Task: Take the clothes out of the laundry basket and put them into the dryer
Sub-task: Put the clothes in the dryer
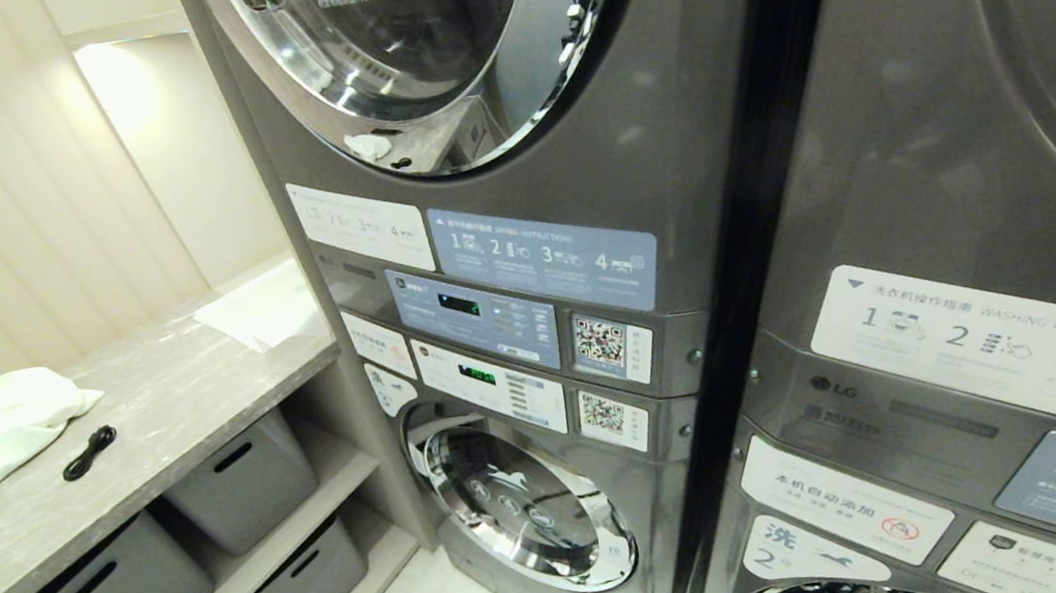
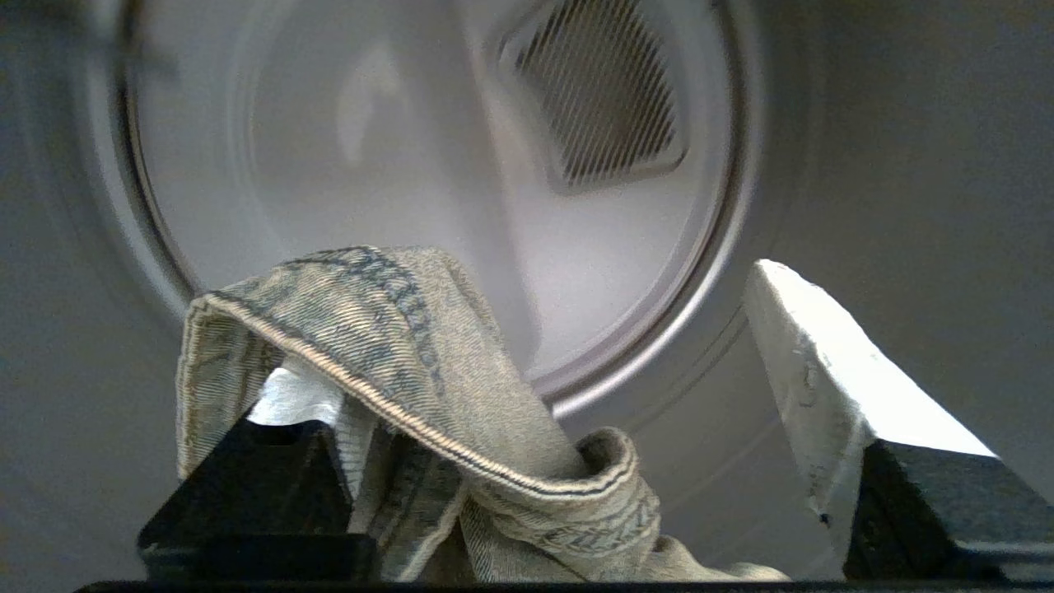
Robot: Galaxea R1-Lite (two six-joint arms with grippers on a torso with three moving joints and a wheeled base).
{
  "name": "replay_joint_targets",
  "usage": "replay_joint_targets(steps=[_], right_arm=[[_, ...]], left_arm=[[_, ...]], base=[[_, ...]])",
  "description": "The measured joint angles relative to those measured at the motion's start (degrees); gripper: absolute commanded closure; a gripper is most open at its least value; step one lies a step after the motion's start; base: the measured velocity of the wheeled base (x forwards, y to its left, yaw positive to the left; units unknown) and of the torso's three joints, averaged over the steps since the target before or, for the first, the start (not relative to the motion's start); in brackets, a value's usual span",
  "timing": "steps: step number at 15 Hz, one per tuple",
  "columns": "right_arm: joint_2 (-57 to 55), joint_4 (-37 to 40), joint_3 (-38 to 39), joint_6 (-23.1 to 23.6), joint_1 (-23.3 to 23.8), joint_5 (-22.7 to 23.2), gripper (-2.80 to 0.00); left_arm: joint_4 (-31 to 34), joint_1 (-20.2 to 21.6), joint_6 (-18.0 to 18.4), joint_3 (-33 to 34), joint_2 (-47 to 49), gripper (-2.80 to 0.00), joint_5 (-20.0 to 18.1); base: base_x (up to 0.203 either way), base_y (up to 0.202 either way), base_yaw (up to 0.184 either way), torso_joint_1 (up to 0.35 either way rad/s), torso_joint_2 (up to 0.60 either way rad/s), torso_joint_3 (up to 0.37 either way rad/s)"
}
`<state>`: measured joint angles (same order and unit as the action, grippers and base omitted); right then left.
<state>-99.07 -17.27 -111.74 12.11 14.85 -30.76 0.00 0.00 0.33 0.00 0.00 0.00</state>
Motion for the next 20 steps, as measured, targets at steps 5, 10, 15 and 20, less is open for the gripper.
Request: replay_joint_targets(steps=[5,10,15,20], right_arm=[[4.85,1.15,3.2,-1.17,0.06,-0.2,-2.8],[4.93,10.3,11.56,-1.17,0.06,1.6,-2.8],[6.25,14.44,12.59,-1.59,0.06,2.58,-2.8],[10.78,15.89,13.39,-6.32,0.11,2.98,-2.8]], left_arm=[[0.07,0.0,0.12,0.0,0.0,0.0,-0.04],[0.0,0.0,0.11,0.0,0.0,0.0,-0.07],[0.16,0.0,0.19,0.0,0.0,0.0,-0.07],[0.26,0.0,0.19,0.0,0.0,0.0,-0.08]], base=[[0.0,0.0,0.0,0.0,0.0,0.0],[0.0,0.0,0.0,0.0,0.0,0.0],[0.0,0.0,0.0,0.0,0.0,0.0],[0.0,0.0,0.0,0.0,0.0,0.0]])
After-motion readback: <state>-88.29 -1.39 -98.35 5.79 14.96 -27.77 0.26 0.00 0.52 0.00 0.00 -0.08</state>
